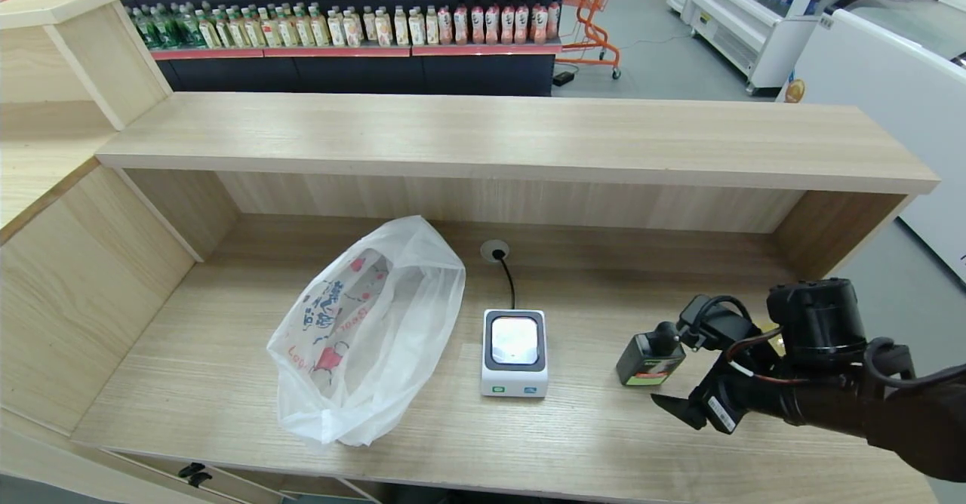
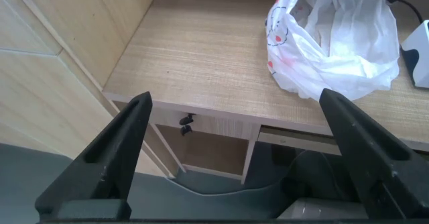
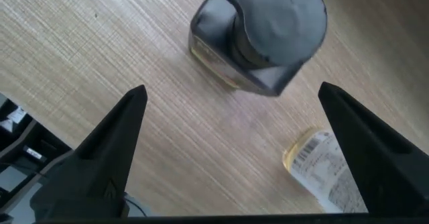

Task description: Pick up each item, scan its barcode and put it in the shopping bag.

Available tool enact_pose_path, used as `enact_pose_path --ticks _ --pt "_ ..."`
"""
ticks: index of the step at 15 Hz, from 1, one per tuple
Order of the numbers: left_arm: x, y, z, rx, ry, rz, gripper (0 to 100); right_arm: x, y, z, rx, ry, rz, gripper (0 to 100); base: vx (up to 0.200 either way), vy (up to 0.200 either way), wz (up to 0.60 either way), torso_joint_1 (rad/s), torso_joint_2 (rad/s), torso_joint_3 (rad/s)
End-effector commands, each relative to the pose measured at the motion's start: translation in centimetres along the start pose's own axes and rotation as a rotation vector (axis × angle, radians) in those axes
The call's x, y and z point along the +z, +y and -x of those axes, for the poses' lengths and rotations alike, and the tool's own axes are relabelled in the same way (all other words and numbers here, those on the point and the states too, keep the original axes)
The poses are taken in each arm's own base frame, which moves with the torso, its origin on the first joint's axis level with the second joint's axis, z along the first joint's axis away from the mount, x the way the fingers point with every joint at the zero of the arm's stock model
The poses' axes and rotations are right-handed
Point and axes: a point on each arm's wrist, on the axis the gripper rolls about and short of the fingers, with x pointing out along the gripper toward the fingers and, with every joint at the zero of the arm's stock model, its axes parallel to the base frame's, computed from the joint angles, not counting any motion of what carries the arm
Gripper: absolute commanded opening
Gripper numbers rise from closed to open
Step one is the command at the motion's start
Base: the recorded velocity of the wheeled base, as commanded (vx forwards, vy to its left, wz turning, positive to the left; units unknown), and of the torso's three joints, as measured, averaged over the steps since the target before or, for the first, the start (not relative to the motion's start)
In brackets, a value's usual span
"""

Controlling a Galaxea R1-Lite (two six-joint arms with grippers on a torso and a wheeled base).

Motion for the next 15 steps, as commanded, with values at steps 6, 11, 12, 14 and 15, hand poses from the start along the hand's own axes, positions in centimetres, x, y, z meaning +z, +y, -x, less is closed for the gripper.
enact_pose_path --ticks 6,11,12,14,15 --pt "0.0 0.0 0.0 0.000 0.000 0.000 100 0.4 0.1 -3.7 0.014 -0.007 0.012 100 0.000 0.000 0.00 0.000 0.00 0.000" --pt "0.0 0.0 0.0 0.000 0.000 0.000 100 1.0 0.5 -4.2 0.062 -0.042 0.020 100 0.000 0.000 0.00 0.000 0.00 0.000" --pt "0.0 0.0 0.0 0.000 0.000 0.000 100 1.0 0.5 -4.2 0.067 -0.048 0.018 0 0.000 0.000 0.00 0.000 0.00 0.000" --pt "0.0 0.0 0.0 0.000 0.000 0.000 100 1.0 0.6 -4.4 0.064 -0.052 0.014 0 0.000 0.000 0.00 0.000 0.00 0.000" --pt "0.0 0.0 0.0 0.000 0.000 0.000 100 0.9 0.6 -4.4 0.062 -0.056 0.015 0 0.000 0.000 0.00 0.000 0.00 0.000"
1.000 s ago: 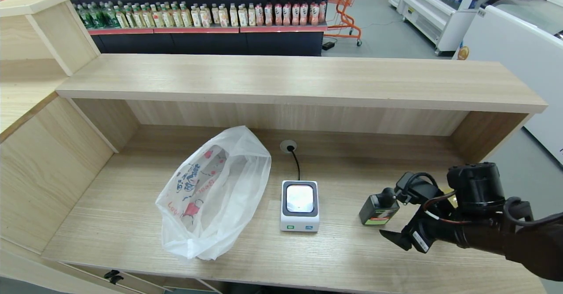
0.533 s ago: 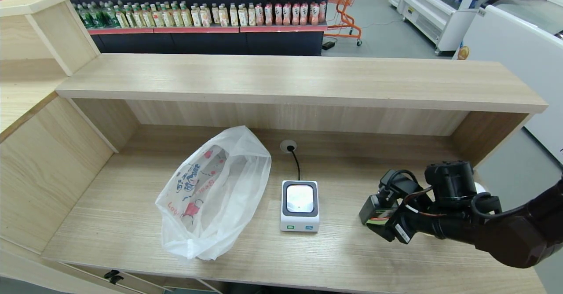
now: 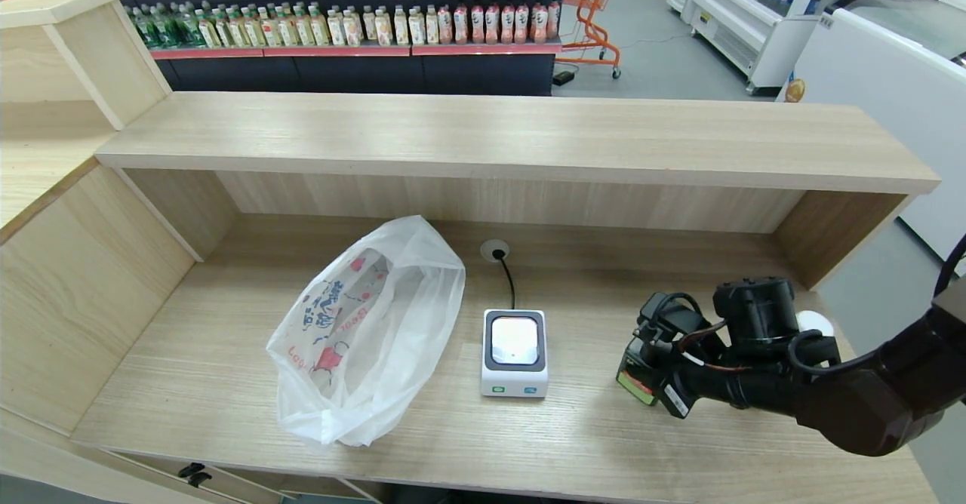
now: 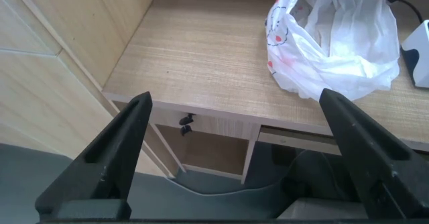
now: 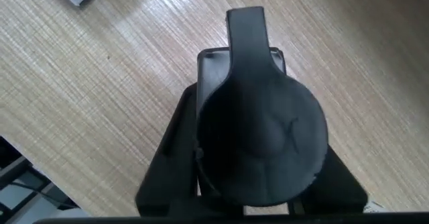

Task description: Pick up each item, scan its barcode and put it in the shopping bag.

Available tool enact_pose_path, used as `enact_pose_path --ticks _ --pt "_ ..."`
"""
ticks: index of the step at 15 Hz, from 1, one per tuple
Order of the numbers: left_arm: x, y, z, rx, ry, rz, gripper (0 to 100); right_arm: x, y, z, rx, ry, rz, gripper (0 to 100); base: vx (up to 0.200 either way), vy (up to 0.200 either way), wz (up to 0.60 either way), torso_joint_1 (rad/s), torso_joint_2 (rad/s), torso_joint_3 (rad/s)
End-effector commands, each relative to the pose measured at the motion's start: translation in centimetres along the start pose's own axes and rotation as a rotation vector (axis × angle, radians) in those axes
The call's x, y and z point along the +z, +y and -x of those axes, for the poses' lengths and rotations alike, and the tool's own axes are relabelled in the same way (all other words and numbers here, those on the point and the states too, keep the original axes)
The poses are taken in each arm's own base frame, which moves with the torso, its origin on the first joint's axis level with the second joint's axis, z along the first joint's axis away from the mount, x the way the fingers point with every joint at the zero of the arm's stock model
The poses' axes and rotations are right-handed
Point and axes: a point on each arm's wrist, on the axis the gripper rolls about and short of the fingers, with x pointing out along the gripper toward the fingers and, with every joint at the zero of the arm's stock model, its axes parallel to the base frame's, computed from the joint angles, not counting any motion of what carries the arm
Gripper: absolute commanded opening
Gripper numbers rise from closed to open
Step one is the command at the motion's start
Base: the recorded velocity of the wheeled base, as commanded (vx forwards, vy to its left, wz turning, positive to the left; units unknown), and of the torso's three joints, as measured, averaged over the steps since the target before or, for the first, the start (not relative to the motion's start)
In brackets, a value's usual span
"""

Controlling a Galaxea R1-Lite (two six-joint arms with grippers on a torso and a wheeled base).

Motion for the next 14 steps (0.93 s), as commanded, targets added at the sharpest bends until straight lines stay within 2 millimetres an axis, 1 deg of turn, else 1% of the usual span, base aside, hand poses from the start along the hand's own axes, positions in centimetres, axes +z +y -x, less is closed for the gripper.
enact_pose_path --ticks 1,3,4,5,6,8,9,10,11,12,13,14 --pt "0.0 0.0 0.0 0.001 0.000 0.000 100 -0.1 0.1 0.0 -0.002 -0.002 0.002 0 0.000 0.000 0.00 0.000 0.00 0.000" --pt "0.0 0.0 0.0 0.001 0.000 0.000 100 -0.2 0.3 0.6 -0.007 -0.012 0.004 0 0.000 0.000 0.00 0.000 0.00 0.000" --pt "0.0 0.0 0.0 0.001 0.000 0.000 100 -0.1 0.4 2.0 -0.019 -0.031 0.005 0 0.000 0.000 0.00 0.000 0.00 0.000" --pt "0.0 0.0 0.0 0.002 0.000 0.000 100 0.5 0.1 3.5 -0.045 -0.071 -0.005 0 0.000 0.000 0.00 0.000 0.00 0.000" --pt "0.0 0.0 0.0 0.001 0.000 0.000 100 1.3 -0.2 5.5 -0.078 -0.128 -0.035 0 0.000 0.000 0.00 0.000 0.00 0.000" --pt "0.0 0.0 0.0 0.001 0.000 0.000 100 2.8 -0.3 10.5 -0.153 -0.270 -0.061 0 0.000 0.000 0.00 0.000 0.00 0.000" --pt "0.0 0.0 0.0 0.001 0.000 0.000 100 2.8 -0.2 12.1 -0.178 -0.301 -0.055 0 0.000 0.000 0.00 0.000 0.00 0.000" --pt "0.0 0.0 0.0 0.001 0.000 0.000 100 2.9 0.1 14.8 -0.226 -0.364 0.008 0 0.000 0.000 0.00 0.000 0.00 0.000" --pt "0.0 0.0 0.0 0.001 0.000 0.000 100 2.6 0.4 16.5 -0.270 -0.382 0.117 0 0.000 0.000 0.00 0.000 0.00 0.000" --pt "0.0 0.0 0.0 0.001 0.000 0.000 100 2.3 0.1 17.7 -0.343 -0.370 0.250 0 0.000 0.000 0.00 0.000 0.00 0.000" --pt "0.0 0.0 0.0 0.001 0.000 0.000 100 2.3 -0.3 18.4 -0.396 -0.359 0.397 0 0.000 0.000 0.00 0.000 0.00 0.000" --pt "0.0 0.0 0.0 0.001 0.000 0.000 100 2.5 -0.4 18.6 -0.432 -0.372 0.508 0 0.000 0.000 0.00 0.000 0.00 0.000"
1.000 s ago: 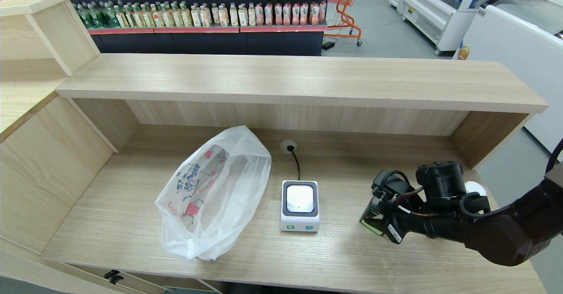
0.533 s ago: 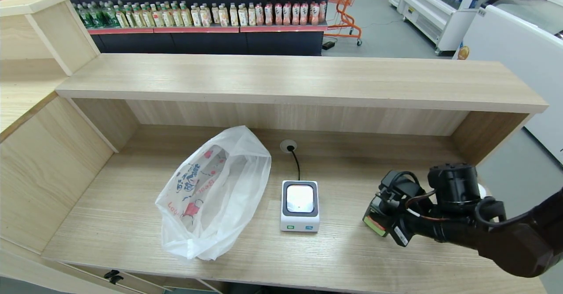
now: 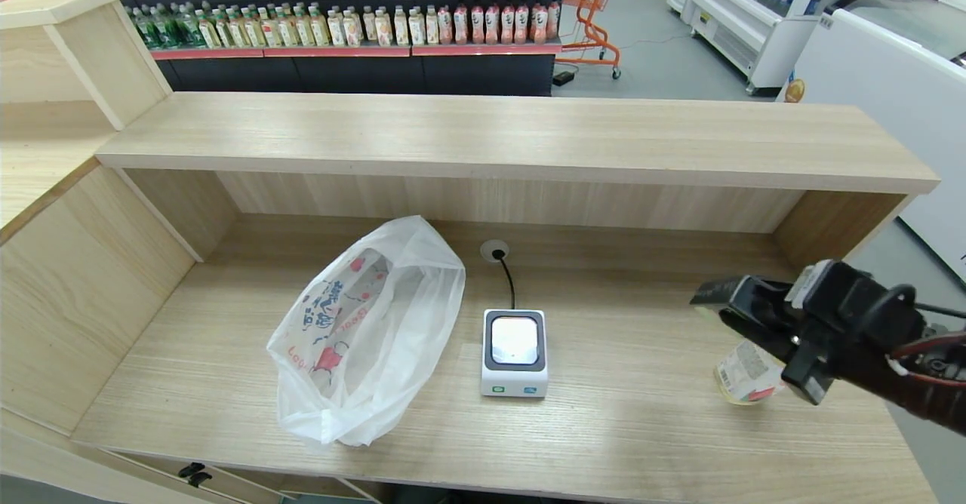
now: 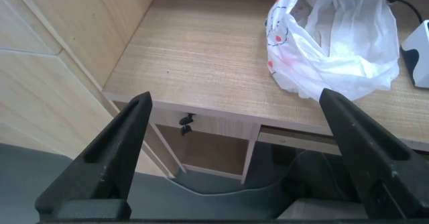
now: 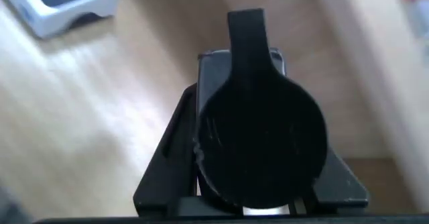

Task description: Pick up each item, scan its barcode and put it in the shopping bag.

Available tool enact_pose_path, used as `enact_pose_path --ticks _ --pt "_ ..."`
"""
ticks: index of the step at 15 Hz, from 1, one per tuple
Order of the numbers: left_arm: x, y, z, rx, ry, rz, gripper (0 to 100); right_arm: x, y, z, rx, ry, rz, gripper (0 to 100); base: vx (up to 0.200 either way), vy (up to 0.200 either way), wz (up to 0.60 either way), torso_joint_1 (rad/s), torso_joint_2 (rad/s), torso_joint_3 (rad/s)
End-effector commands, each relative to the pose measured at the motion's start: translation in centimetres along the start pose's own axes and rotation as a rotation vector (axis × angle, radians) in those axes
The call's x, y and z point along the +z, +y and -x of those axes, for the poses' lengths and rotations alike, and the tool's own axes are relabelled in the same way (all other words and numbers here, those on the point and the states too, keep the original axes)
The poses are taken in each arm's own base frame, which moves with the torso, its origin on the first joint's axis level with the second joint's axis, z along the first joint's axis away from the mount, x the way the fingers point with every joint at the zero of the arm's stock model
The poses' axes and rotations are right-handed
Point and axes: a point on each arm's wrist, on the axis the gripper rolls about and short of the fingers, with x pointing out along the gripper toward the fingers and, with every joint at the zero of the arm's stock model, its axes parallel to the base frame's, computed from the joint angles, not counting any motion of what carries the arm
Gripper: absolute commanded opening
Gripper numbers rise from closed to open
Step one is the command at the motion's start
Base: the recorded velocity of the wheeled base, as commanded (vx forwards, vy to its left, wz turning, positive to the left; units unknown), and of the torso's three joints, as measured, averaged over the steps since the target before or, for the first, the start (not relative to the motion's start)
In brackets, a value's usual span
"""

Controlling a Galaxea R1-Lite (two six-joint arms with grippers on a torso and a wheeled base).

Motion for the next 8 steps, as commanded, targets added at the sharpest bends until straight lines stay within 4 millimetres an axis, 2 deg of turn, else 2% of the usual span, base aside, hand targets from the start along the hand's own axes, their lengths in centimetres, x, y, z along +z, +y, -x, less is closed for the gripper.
enact_pose_path --ticks 1,2,4,6,7,8 --pt "0.0 0.0 0.0 0.001 0.000 0.000 100 0.8 -1.5 3.1 -0.136 -0.075 0.175 0 0.000 0.000 0.00 0.000 0.00 0.000" --pt "0.0 0.0 0.0 0.001 0.000 0.000 100 1.0 -1.6 3.3 -0.144 -0.102 0.235 0 0.000 0.000 0.00 0.000 0.00 0.000" --pt "0.0 0.0 0.0 0.001 0.000 0.000 100 1.4 -1.4 3.6 -0.076 -0.261 0.483 0 0.000 0.000 0.00 0.000 0.00 0.000" --pt "0.0 0.0 0.0 0.001 0.000 0.000 100 1.3 -0.8 3.2 -0.012 -0.415 0.722 0 0.000 0.000 0.00 0.000 0.00 0.000" --pt "0.0 0.0 0.0 0.002 0.000 0.000 100 1.3 -0.2 2.7 0.008 -0.568 0.938 0 0.000 0.000 0.00 0.000 0.00 0.000" --pt "0.0 0.0 0.0 0.001 0.000 0.000 100 1.4 0.1 2.5 0.012 -0.625 1.007 0 0.000 0.000 0.00 0.000 0.00 0.000"
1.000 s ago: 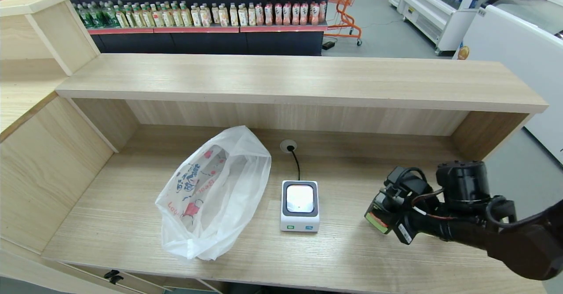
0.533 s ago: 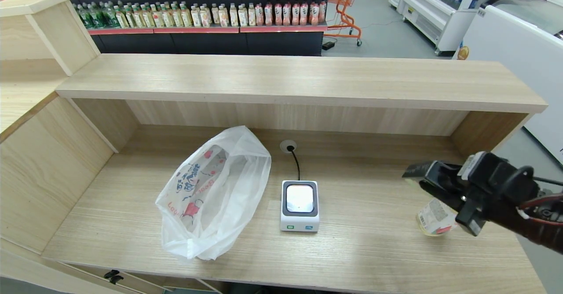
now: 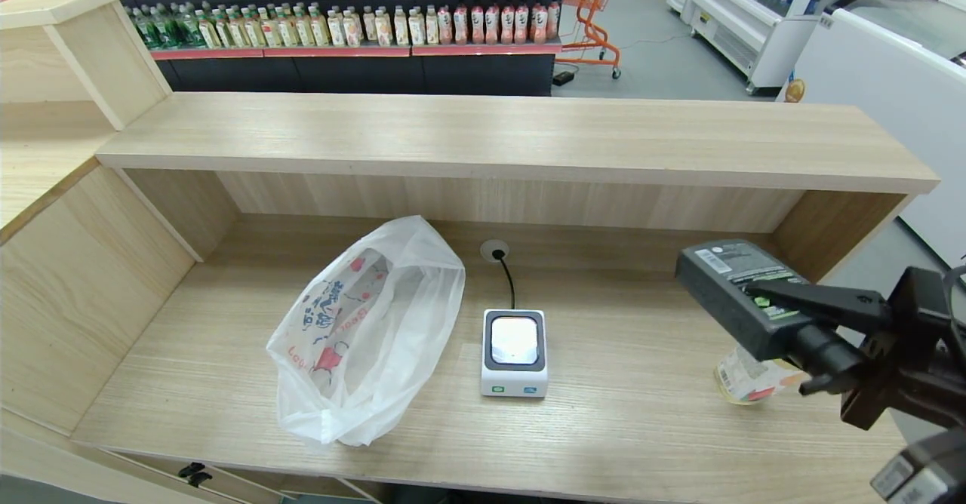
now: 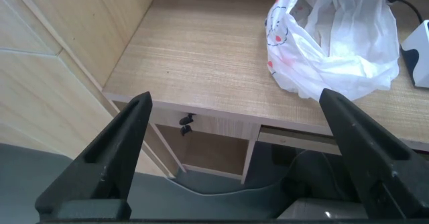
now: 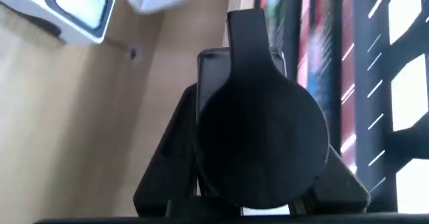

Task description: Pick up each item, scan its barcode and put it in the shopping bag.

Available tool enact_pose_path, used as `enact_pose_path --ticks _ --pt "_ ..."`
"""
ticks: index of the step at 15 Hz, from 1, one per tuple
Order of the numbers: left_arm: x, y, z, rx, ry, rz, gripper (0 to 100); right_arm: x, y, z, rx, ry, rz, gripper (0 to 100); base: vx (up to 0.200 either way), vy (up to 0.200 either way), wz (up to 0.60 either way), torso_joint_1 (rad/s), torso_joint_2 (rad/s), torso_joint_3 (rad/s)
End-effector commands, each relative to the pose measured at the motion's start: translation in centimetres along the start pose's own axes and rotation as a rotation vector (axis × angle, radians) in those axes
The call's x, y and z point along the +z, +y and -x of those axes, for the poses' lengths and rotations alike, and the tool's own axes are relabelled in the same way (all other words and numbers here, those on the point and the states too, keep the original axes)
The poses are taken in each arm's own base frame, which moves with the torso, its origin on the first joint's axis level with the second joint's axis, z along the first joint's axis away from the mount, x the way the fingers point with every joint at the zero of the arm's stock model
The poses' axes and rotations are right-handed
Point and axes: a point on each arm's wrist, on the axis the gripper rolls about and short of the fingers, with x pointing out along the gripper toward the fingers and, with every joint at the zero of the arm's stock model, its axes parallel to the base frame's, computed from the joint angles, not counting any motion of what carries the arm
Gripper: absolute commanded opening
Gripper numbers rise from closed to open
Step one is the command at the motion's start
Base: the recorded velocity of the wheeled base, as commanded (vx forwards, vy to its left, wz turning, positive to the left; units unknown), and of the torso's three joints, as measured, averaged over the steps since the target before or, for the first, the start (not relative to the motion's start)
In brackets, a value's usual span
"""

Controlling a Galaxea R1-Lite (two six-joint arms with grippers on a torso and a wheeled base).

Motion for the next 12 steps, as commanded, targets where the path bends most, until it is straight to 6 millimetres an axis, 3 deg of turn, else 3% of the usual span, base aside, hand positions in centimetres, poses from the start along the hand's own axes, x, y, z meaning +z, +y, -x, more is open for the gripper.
enact_pose_path --ticks 1,4,7,12 --pt "0.0 0.0 0.0 0.001 0.000 0.000 100 0.7 1.6 -1.6 0.000 -0.240 0.190 0 0.000 0.000 0.00 0.000 0.00 0.000" --pt "0.0 0.0 0.0 0.002 0.000 0.000 100 2.4 3.3 -2.1 -0.002 -0.488 0.315 0 0.000 0.000 0.00 0.000 0.00 0.000" --pt "0.0 0.0 0.0 0.001 0.000 0.000 100 2.9 3.6 -2.0 -0.084 -0.596 0.413 0 0.000 0.000 0.00 0.000 0.00 0.000" --pt "0.0 0.0 0.0 0.001 0.000 0.000 100 2.8 3.8 -2.3 -0.157 -0.634 0.509 0 0.000 0.000 0.00 0.000 0.00 0.000"
